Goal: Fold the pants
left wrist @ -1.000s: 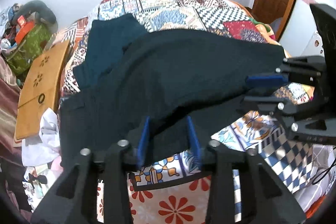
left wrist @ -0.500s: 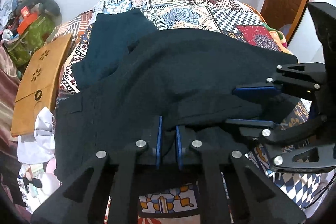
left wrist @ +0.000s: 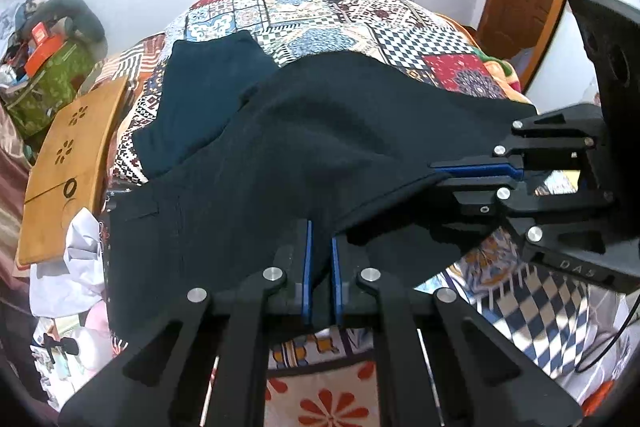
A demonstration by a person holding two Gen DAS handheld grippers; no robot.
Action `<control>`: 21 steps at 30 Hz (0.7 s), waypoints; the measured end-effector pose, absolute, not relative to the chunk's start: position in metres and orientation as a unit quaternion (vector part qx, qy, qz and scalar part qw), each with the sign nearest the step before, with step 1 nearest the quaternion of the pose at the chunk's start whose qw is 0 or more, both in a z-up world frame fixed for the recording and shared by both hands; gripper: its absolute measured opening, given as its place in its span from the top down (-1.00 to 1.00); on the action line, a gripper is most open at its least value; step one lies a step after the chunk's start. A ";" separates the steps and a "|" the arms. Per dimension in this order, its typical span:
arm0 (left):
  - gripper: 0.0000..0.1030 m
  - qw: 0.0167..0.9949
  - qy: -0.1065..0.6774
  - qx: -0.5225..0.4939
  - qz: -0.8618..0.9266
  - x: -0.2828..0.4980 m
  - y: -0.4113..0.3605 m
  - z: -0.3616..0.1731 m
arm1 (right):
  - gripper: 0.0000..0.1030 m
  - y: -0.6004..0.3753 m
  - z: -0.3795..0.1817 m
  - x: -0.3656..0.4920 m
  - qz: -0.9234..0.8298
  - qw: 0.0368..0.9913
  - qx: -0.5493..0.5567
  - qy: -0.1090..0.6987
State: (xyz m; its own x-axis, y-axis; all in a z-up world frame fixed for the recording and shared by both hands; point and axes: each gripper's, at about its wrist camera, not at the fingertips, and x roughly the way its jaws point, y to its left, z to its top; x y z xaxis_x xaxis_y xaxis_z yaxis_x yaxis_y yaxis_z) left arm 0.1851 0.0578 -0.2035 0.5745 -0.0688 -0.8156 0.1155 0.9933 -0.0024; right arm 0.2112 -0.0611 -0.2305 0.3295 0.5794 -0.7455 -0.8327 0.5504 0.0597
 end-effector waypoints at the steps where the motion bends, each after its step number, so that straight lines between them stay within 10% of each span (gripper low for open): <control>1: 0.83 0.886 0.460 0.031 -0.053 0.182 0.055 -0.205 | 0.88 -0.061 -0.231 0.210 0.444 0.795 -0.173 0.376; 6: 0.75 0.870 0.488 0.012 -0.068 0.182 0.060 -0.218 | 0.66 -0.059 -0.246 0.212 0.434 0.781 -0.173 0.415; 11: 0.11 0.878 0.474 0.002 -0.067 0.167 0.078 -0.201 | 0.12 -0.079 -0.243 0.209 0.415 0.795 -0.156 0.414; 21: -0.29 0.887 0.456 -0.028 0.071 0.187 0.169 -0.205 | 0.09 -0.227 -0.243 0.231 0.219 0.872 -0.022 0.437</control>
